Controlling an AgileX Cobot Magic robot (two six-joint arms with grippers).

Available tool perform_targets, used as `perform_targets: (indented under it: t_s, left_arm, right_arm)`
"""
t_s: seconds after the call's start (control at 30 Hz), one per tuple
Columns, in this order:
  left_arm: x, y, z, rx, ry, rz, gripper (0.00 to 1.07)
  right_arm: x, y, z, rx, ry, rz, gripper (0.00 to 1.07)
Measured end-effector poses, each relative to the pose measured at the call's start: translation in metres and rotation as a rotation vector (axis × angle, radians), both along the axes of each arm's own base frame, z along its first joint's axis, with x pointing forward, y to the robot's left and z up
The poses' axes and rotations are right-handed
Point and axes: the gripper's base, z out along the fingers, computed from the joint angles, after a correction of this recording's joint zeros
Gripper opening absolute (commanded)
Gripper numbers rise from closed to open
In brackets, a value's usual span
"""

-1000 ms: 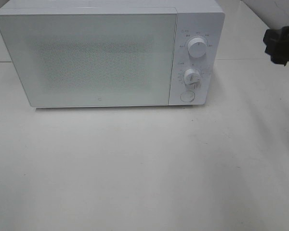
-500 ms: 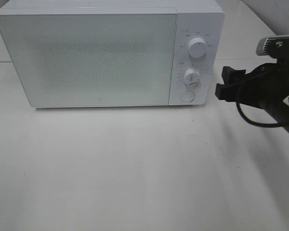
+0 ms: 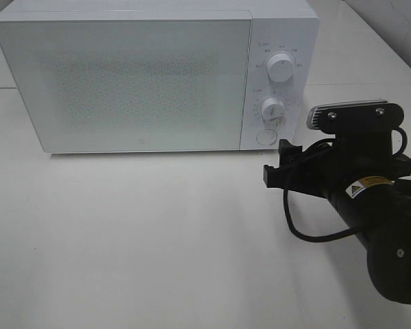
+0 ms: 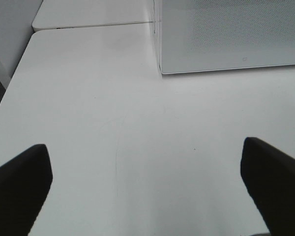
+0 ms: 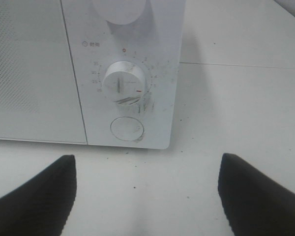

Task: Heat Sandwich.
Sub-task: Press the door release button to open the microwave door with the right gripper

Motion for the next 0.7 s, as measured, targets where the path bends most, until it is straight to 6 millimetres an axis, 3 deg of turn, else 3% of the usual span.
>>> perform_targets:
  t_s: [0.23,0.47,0.67,0.7]
  left_arm:
    - [0.0,0.0,0.0,0.0,0.0,0.0,1.04]
    - [0.0,0.0,0.0,0.0,0.0,0.0,1.04]
    - [0.0,0.0,0.0,0.0,0.0,0.0,1.04]
    - [0.0,0.0,0.0,0.0,0.0,0.0,1.04]
  right_arm:
    - [-0.0058,0.016,-0.0015,0.01,0.003,0.034,0.76]
    - [-0.0063,0.0154,-0.0022,0.046,0.013,0.012,0.76]
    - [-0.0063,0.0153,-0.0022,0.28,0.028,-0.069,0.76]
    - [-0.0063,0.0153,-0.0022,0.424,0.036,-0.118,0.76]
